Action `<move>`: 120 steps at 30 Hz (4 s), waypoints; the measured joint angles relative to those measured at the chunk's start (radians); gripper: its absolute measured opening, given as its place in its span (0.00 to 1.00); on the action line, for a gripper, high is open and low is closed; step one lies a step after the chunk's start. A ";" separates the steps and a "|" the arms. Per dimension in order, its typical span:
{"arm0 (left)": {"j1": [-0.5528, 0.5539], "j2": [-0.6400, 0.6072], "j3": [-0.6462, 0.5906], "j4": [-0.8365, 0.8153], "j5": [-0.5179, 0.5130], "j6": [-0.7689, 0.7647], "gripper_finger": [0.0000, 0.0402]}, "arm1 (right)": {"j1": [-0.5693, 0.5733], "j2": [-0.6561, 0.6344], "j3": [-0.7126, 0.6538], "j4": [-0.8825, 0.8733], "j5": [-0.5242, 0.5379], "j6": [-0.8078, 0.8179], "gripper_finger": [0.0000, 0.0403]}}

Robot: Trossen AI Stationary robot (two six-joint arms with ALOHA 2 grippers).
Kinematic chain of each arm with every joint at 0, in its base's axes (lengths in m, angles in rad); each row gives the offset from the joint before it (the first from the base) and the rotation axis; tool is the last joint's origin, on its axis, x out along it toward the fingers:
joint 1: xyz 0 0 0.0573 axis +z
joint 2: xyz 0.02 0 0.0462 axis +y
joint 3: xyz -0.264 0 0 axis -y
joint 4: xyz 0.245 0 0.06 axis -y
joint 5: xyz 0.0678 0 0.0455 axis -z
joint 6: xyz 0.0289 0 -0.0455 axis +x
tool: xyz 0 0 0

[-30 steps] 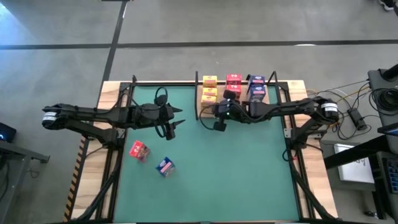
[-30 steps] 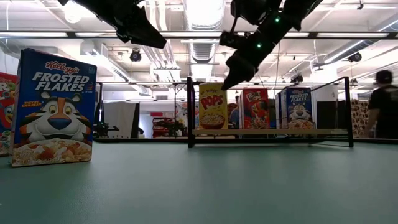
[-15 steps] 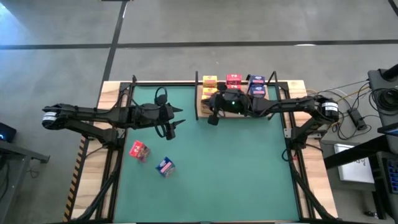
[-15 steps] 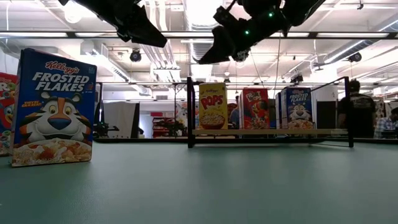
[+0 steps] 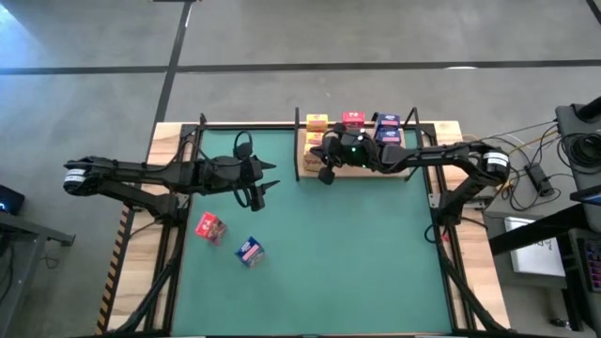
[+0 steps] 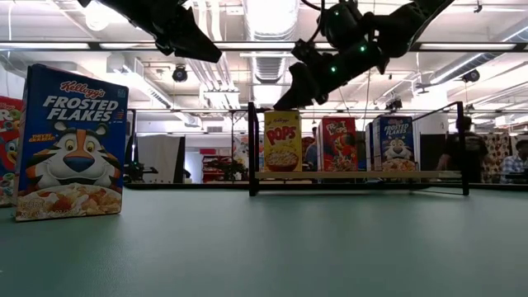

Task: Stack cereal on shelf
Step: Put the yellow cereal box on the shelf aligned with the other yellow cereal boxes, then put the blue cereal box on the shelf aligned with the other blue cereal boxes

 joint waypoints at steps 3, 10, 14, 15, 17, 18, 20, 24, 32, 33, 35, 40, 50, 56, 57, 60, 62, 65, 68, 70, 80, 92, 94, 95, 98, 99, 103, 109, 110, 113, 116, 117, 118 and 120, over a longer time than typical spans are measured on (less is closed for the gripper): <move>0.000 0.000 0.000 0.000 0.000 0.000 0.48 | 0.000 -0.001 -0.001 -0.010 0.000 -0.004 0.03; 0.000 0.000 0.000 0.000 0.000 0.000 0.48 | 0.000 -0.004 -0.001 -0.036 0.007 -0.046 0.03; 0.000 0.000 0.000 0.000 0.000 0.000 0.48 | 0.000 -0.006 -0.001 -0.042 0.007 -0.076 0.03; 0.000 0.000 0.000 0.000 0.000 0.000 0.48 | 0.000 -0.007 -0.001 -0.043 0.007 -0.085 0.03; 0.000 0.000 0.000 0.000 0.000 0.000 0.48 | 0.000 -0.009 -0.001 -0.046 0.006 -0.100 0.03; 0.000 0.000 0.000 0.000 0.000 0.000 0.48 | 0.000 -0.011 -0.001 -0.049 0.004 -0.107 0.03; 0.000 0.000 0.000 0.000 0.000 0.000 0.48 | 0.000 -0.015 -0.001 -0.056 -0.001 -0.114 0.03; 0.000 0.000 0.000 -0.001 0.000 0.000 0.48 | 0.000 -0.020 -0.001 -0.063 -0.005 -0.119 0.03; 0.000 0.000 0.000 0.000 0.000 0.000 0.48 | 0.000 -0.031 -0.001 -0.066 -0.025 -0.123 0.03; 0.000 0.000 0.000 0.000 0.000 0.000 0.48 | 0.000 -0.039 -0.001 -0.068 -0.022 -0.120 0.03; 0.000 0.000 0.000 0.000 0.000 0.000 0.48 | 0.000 -0.060 -0.002 -0.067 -0.019 -0.116 0.03; 0.000 0.000 0.000 0.000 0.000 -0.002 0.48 | 0.008 -0.137 -0.002 -0.106 -0.019 -0.080 0.03; 0.000 -0.005 0.000 -0.030 0.000 -0.046 0.48 | 0.112 -0.258 -0.001 -0.248 -0.215 0.136 0.03; -0.029 -0.018 0.000 -0.094 0.008 -0.128 0.48 | 0.245 -0.268 -0.001 -0.304 -0.220 0.176 0.03; -0.040 -0.021 0.000 -0.104 0.009 -0.136 0.48 | 0.269 -0.265 -0.001 -0.306 -0.220 0.181 0.03; -0.086 -0.026 0.022 -0.168 0.009 -0.172 0.48 | 0.327 -0.256 -0.001 -0.323 -0.220 0.208 0.03; -0.128 -0.026 0.041 -0.217 0.007 -0.205 0.48 | 0.362 -0.251 -0.001 -0.322 -0.218 0.227 0.03; -0.195 -0.017 0.080 -0.280 0.008 -0.248 0.48 | 0.411 -0.251 -0.001 -0.335 -0.217 0.232 0.03; -0.260 -0.002 0.126 -0.348 0.007 -0.296 0.48 | 0.456 -0.253 -0.001 -0.382 -0.217 0.225 0.03; -0.303 0.013 0.163 -0.406 0.007 -0.335 0.48 | 0.485 -0.255 -0.001 -0.410 -0.217 0.217 0.03; -0.399 0.216 0.412 -0.741 0.010 -0.456 0.48 | 0.600 -0.260 -0.014 -0.540 -0.100 0.209 0.03; -0.399 0.367 0.525 -0.974 0.237 -0.775 0.62 | 0.642 -0.259 -0.015 -0.571 -0.059 0.179 0.03; -0.406 0.368 0.521 -0.975 0.239 -0.804 0.67 | 0.642 -0.260 -0.015 -0.584 -0.059 0.179 0.03; -0.411 0.367 0.515 -0.977 0.239 -0.812 0.69 | 0.642 -0.261 -0.015 -0.600 -0.056 0.179 0.03; -0.424 0.367 0.492 -0.979 0.244 -0.838 0.75 | 0.643 -0.273 -0.016 -0.657 -0.016 0.200 0.03; -0.428 0.367 0.481 -0.978 0.244 -0.849 0.77 | 0.643 -0.279 -0.016 -0.676 0.002 0.214 0.03; -0.441 0.366 0.414 -0.973 0.244 -0.884 0.79 | 0.644 -0.303 -0.018 -0.741 0.068 0.250 0.03; -0.496 0.364 0.343 -0.865 0.266 -0.909 0.78 | 0.645 -0.363 -0.065 -0.723 0.100 0.232 0.03; -0.500 0.364 0.340 -0.853 0.266 -0.909 0.78 | 0.645 -0.376 -0.078 -0.717 0.115 0.231 0.03; -0.502 0.364 0.345 -0.862 0.265 -0.914 0.78 | 0.644 -0.421 -0.120 -0.685 0.126 0.233 0.03; -0.502 0.364 0.364 -0.871 0.256 -0.914 0.78 | 0.645 -0.466 -0.159 -0.666 0.141 0.253 0.03; -0.502 0.364 0.371 -0.879 0.244 -0.914 0.78 | 0.645 -0.481 -0.170 -0.664 0.143 0.258 0.03; -0.502 0.364 0.376 -0.887 0.234 -0.917 0.78 | 0.645 -0.494 -0.179 -0.660 0.149 0.262 0.03; -0.502 0.364 0.388 -0.905 0.215 -0.927 0.78 | 0.645 -0.515 -0.192 -0.649 0.166 0.274 0.03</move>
